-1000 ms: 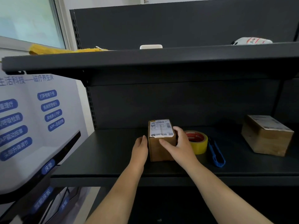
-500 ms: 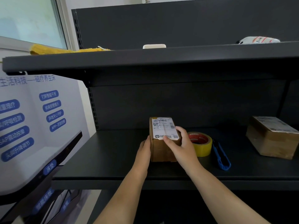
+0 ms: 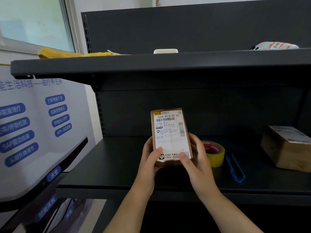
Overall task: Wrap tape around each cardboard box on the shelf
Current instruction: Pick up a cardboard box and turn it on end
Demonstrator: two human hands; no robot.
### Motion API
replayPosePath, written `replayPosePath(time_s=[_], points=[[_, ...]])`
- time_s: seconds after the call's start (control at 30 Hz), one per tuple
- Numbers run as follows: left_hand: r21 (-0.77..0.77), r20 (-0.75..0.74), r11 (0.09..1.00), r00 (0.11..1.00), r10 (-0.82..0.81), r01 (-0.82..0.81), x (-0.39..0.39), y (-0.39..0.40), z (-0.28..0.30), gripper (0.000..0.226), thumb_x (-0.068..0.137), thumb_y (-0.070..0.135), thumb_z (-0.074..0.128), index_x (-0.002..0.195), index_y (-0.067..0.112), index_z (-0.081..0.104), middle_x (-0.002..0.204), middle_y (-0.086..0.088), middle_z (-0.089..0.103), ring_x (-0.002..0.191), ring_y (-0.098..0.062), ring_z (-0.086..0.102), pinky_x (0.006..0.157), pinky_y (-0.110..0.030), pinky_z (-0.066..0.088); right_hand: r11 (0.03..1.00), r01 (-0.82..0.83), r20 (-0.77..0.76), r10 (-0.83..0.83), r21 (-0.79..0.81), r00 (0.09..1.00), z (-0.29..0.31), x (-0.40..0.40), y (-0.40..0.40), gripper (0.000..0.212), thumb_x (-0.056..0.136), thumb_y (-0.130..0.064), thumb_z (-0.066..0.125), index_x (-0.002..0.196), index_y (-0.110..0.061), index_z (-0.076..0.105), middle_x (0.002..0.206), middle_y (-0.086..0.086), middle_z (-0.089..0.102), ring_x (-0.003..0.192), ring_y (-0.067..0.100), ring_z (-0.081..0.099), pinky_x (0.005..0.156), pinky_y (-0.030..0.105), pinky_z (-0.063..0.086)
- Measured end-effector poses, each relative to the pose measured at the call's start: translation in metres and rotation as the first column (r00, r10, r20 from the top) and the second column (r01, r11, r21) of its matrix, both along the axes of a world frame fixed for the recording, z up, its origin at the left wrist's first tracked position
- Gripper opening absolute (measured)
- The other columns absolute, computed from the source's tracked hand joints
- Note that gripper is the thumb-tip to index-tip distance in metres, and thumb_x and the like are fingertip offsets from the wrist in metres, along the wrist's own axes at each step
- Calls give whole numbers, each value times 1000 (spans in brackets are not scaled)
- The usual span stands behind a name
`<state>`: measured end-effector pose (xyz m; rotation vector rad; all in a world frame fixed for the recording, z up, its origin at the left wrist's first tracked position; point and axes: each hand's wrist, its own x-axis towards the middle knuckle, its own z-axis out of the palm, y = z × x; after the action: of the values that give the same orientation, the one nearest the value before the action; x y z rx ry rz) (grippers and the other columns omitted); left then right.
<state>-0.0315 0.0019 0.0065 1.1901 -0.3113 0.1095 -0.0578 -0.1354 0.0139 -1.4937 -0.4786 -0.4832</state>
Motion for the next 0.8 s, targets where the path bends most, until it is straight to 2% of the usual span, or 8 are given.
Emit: replayPosePath(time_s=[0.13, 0.2, 0.33, 0.4, 0.47, 0.57, 0.7, 0.8], points=[[15, 27, 999, 998, 51, -51, -4, -1, -1, 69, 58, 48, 68, 122, 38, 45, 120, 5, 63, 109, -16, 62, 90, -39, 51, 996, -64, -73, 69, 65, 995, -2, 0, -1, 46, 75, -46, 61, 118, -45, 44, 117, -26, 58, 114, -2, 52, 81, 14, 49], [-15, 35, 999, 999, 31, -31, -5, -1, -1, 70, 58, 47, 69, 124, 36, 46, 119, 5, 65, 109, -16, 62, 89, -39, 51, 989, -97, -126, 112, 114, 986, -5, 0, -2, 50, 74, -54, 61, 119, -44, 44, 114, -27, 59, 111, -2, 54, 79, 15, 50], [-74, 39, 997, 999, -26, 29, -8, -1, 1, 69, 62, 43, 67, 126, 29, 47, 116, 3, 67, 108, -19, 63, 78, -31, 54, 966, -140, -270, 197, 216, 943, -7, 0, -3, 80, 57, -69, 57, 128, -36, 43, 124, -9, 59, 115, 14, 54, 95, 41, 47], [-122, 41, 990, 997, -60, 65, -9, -1, 1, 60, 67, 41, 65, 124, 27, 51, 116, 0, 68, 107, -21, 63, 75, -28, 55, 973, -122, -266, 173, 198, 948, -3, -4, -3, 77, 55, -68, 65, 124, -40, 43, 124, -9, 57, 112, 11, 56, 87, 33, 52], [-157, 35, 984, 996, -79, 84, -10, 1, 1, 42, 75, 38, 61, 116, 28, 61, 114, -3, 69, 105, -21, 64, 74, -27, 56, 992, -60, -226, 85, 115, 970, 2, -9, 0, 76, 55, -65, 70, 123, -46, 40, 127, -15, 51, 112, 4, 53, 79, 21, 52], [-149, -8, 987, 998, -62, 60, -9, 1, 0, 30, 79, 43, 58, 106, 33, 68, 110, -3, 71, 101, -19, 66, 73, -26, 55, 975, 179, -142, -198, -131, 970, 6, -15, 3, 90, 53, -69, 65, 131, -43, 28, 133, -19, 35, 120, 1, 39, 90, 23, 43], [-204, -129, 976, 987, -99, 71, -10, -8, -2, 36, 78, 52, 53, 103, 32, 71, 107, -3, 72, 98, -21, 68, 72, -31, 57, 773, 459, 114, -459, -438, 881, 12, -27, 12, 93, 55, -81, 51, 133, -46, 14, 140, -15, 25, 126, 8, 28, 104, 45, 33], [-268, -182, 962, 977, -111, 59, -11, -13, -6, 41, 75, 56, 54, 104, 31, 70, 106, -2, 72, 98, -22, 68, 76, -36, 56, 694, 517, 186, -497, -502, 848, 12, -32, 16, 92, 56, -82, 43, 133, -46, 7, 144, -13, 17, 129, 11, 20, 109, 45, 23]])
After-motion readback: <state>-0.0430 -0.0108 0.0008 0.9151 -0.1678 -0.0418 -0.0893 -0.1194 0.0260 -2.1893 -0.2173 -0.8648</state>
